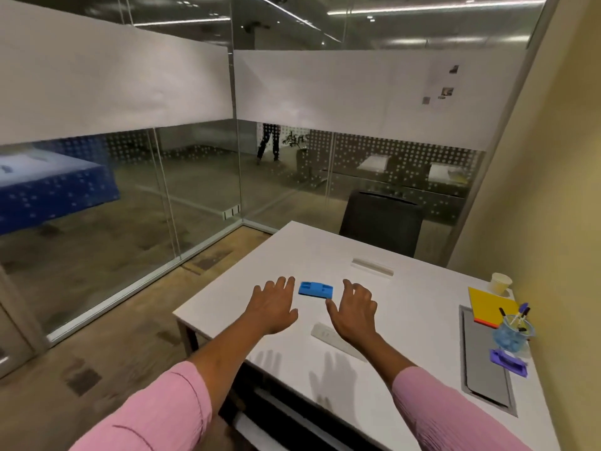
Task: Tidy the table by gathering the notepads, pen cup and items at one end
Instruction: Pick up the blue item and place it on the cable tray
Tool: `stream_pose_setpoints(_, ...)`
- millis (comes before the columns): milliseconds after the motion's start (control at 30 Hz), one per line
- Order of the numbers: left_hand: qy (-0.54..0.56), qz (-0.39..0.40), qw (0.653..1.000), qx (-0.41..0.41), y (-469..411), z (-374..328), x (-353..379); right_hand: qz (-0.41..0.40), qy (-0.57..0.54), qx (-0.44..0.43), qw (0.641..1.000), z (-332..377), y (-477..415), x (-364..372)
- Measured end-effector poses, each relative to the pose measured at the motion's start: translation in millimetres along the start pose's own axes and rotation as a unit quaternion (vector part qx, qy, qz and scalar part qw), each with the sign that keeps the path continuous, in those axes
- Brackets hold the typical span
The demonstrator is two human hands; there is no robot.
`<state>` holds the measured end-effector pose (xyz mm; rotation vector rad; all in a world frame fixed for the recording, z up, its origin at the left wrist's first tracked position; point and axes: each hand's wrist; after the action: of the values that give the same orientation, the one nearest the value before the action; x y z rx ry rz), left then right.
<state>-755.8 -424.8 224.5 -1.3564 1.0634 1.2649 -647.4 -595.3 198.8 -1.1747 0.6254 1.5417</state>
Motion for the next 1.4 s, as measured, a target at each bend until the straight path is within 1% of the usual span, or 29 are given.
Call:
stream_pose_setpoints(233, 0.007, 0.002, 1.000, -0.011, 51.3, 79.2, -4.5, 0.014, 0.011, -0.021, 1.000, 97.4, 34.8, 34.7)
stream_pose_setpoints(400, 0.007, 0.009, 1.000, -0.018, 56.6, 130.6, 7.5, 0.027, 0.019, -0.030, 0.999, 147.6, 29.1, 67.1)
stream_pose_setpoints(533, 0.004, 0.008, 1.000, 0.000, 46.7, 176.2, 18.6, 0.036, 0.018, -0.030, 0.999, 185.1, 15.6, 96.3)
stream_pose_setpoints(667, -0.004, 0.010, 1.000, 0.021, 15.1, 220.3, 25.2, 0.041, 0.018, -0.019, 0.999, 218.5, -14.5, 127.0)
stream_pose_setpoints(767, -0.005, 0.026, 0.998, 0.051, -10.2, 245.5, 28.6, 0.051, 0.019, 0.014, 0.998, 234.5, -40.0, 148.9)
stream_pose_setpoints(833, -0.012, 0.037, 0.997, 0.071, -28.8, 260.3, 30.7, 0.045, 0.022, 0.026, 0.998, 244.2, -57.7, 161.7)
stream_pose_setpoints(1000, -0.015, 0.031, 0.995, 0.095, -82.0, 300.6, 29.0, 0.033, 0.042, 0.039, 0.998, 269.4, -101.1, 182.0)
stream_pose_setpoints(1200, 0.001, 0.035, 0.991, 0.131, -134.8, 335.6, 42.9, 0.024, 0.064, 0.076, 0.995, 284.7, -137.3, 197.7)
stream_pose_setpoints(1400, 0.009, 0.047, 0.979, 0.199, -189.4, 369.3, 64.1, 0.012, 0.082, 0.138, 0.987, 287.6, -166.4, 210.5)
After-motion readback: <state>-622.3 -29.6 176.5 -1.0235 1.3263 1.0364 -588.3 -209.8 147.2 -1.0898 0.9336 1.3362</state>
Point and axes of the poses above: each hand's wrist, its own y-axis away from the middle knuckle, its own x-axis out of the palm, z = x × y, and after that the axes turned 9 degrees about x, right-handed
